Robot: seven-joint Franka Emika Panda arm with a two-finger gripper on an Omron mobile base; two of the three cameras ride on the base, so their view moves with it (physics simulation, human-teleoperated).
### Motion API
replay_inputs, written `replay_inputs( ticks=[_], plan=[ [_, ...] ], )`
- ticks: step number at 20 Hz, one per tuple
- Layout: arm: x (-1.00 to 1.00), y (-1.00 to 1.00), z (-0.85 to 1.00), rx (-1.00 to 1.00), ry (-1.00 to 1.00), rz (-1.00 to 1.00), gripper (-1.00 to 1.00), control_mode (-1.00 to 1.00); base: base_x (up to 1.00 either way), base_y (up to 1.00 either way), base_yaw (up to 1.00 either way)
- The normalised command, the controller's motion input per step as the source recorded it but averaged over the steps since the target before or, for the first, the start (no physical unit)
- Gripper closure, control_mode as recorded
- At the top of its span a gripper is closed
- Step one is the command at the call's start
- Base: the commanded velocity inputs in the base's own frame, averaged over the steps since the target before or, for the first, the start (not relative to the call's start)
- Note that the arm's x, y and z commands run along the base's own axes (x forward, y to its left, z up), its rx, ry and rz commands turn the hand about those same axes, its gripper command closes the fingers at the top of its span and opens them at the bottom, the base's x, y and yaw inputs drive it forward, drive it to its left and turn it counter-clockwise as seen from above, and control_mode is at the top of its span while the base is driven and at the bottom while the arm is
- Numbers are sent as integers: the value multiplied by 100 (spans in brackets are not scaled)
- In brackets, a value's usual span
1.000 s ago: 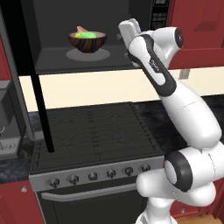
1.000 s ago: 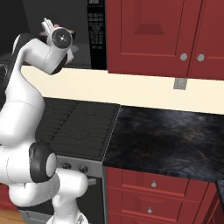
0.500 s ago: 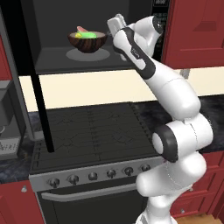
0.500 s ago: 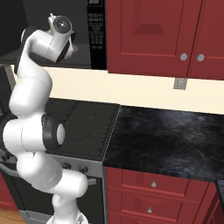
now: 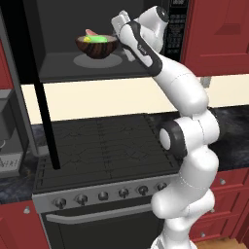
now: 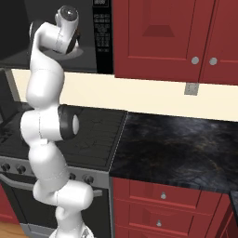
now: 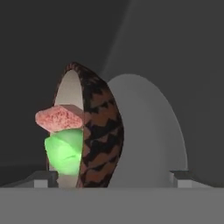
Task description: The microwave is finished heating the steak and corn. Take the bowl containing the food and place it on the dining counter.
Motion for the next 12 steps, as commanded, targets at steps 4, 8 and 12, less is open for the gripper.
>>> replay_inputs(
  ticks=[4,8,12],
  plan=[
    [46,28,0,0,4,0,-100,-100,0,0,0],
    [26,6,-15,-1,11,0,-100,-100,0,0,0],
    [20,3,-21,-2,12,0,-100,-100,0,0,0]
  ],
)
